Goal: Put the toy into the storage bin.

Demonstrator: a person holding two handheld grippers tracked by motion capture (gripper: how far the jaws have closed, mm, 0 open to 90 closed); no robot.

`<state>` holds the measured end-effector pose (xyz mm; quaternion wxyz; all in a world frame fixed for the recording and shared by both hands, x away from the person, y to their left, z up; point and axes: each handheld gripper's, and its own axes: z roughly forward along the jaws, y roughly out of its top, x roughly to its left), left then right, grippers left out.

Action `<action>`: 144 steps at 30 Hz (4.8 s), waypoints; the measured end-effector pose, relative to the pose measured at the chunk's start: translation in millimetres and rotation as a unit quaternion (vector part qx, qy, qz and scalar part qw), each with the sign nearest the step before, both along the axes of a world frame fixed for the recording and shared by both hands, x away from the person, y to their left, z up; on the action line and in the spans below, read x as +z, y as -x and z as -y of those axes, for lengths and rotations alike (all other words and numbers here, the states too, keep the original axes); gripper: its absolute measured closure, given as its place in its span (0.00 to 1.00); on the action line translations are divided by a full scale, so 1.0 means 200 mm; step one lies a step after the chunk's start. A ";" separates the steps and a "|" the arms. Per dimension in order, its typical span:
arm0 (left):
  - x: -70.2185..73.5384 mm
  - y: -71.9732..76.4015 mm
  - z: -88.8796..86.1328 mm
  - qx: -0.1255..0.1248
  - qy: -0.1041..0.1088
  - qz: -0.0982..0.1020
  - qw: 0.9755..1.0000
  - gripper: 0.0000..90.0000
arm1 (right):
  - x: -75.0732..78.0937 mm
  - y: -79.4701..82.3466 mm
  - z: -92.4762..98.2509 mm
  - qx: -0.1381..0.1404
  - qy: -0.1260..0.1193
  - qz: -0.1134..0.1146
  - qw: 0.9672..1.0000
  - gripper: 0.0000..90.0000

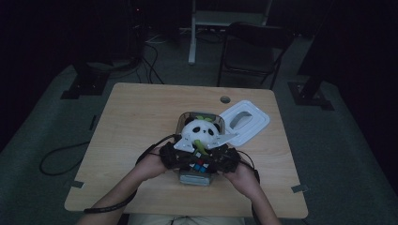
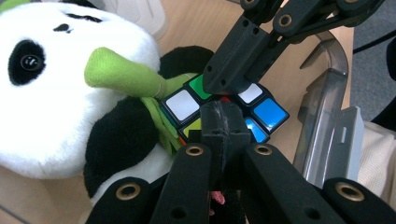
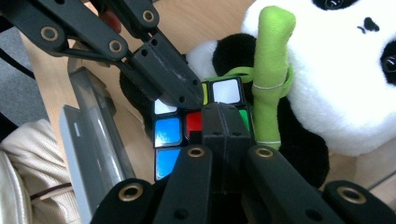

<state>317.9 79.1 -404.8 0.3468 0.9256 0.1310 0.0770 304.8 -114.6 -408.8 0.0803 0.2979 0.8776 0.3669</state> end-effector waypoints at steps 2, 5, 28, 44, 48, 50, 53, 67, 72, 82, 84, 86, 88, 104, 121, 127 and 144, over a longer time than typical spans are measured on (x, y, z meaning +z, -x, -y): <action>0.00 0.00 0.00 0.000 0.000 0.001 1.000 1.00 | -0.01 0.00 0.01 -0.006 -0.010 -0.002 1.000 1.00; 0.00 0.00 0.00 0.003 0.003 0.005 1.000 1.00 | -0.02 0.00 0.01 -0.013 -0.018 0.001 1.000 1.00; 0.12 0.06 -0.10 0.012 0.109 -0.016 0.994 0.54 | 0.11 0.04 0.15 -0.030 -0.136 -0.009 0.990 0.50; 0.09 0.07 -0.09 0.005 0.096 -0.017 0.995 0.81 | 0.12 0.06 0.08 -0.035 -0.076 0.031 0.996 1.00; 0.07 0.06 -0.10 0.011 0.094 -0.020 0.995 0.85 | 0.09 0.05 0.06 -0.026 -0.077 0.018 0.997 1.00; 0.07 0.05 -0.10 0.019 0.086 -0.014 0.996 0.91 | 0.09 0.04 0.06 -0.027 -0.075 0.016 0.997 1.00; 0.05 0.05 -0.09 0.015 0.073 -0.015 0.997 1.00 | 0.07 0.04 0.04 -0.017 -0.072 0.006 0.997 1.00; 0.01 0.02 -0.04 -0.006 0.039 -0.013 0.999 1.00 | 0.02 0.03 0.02 -0.016 -0.037 -0.001 0.999 1.00; 0.02 0.00 -0.03 -0.001 0.023 -0.008 1.000 1.00 | 0.02 0.01 0.00 -0.020 -0.020 0.006 1.000 1.00; 0.01 0.00 0.03 -0.013 -0.024 -0.009 1.000 1.00 | 0.00 -0.01 0.00 -0.017 -0.010 -0.014 1.000 1.00; 0.01 0.00 0.05 -0.016 -0.038 -0.003 0.999 1.00 | -0.01 -0.02 0.00 -0.023 -0.015 -0.022 0.999 1.00; 0.00 0.00 0.07 -0.016 -0.051 -0.001 0.999 1.00 | -0.02 -0.02 0.00 -0.025 -0.012 -0.025 0.999 1.00; -0.01 0.00 0.08 -0.025 -0.049 -0.007 0.998 1.00 | -0.03 -0.02 0.00 -0.023 -0.013 -0.027 0.999 1.00; 0.09 0.02 -0.01 -0.026 0.029 -0.019 0.999 1.00 | 0.09 0.01 0.06 -0.028 -0.066 -0.020 0.997 0.85; 0.11 -0.01 -0.12 0.027 0.091 -0.026 0.995 0.58 | 0.13 0.00 0.17 -0.065 -0.126 0.003 0.990 0.33; 0.10 -0.02 -0.18 0.039 0.101 -0.021 0.994 0.29 | 0.11 0.01 0.24 -0.083 -0.144 0.014 0.986 0.20; 0.05 -0.06 -0.37 0.104 0.128 -0.010 0.986 0.04 | 0.00 -0.05 0.44 -0.188 -0.114 0.022 0.975 0.14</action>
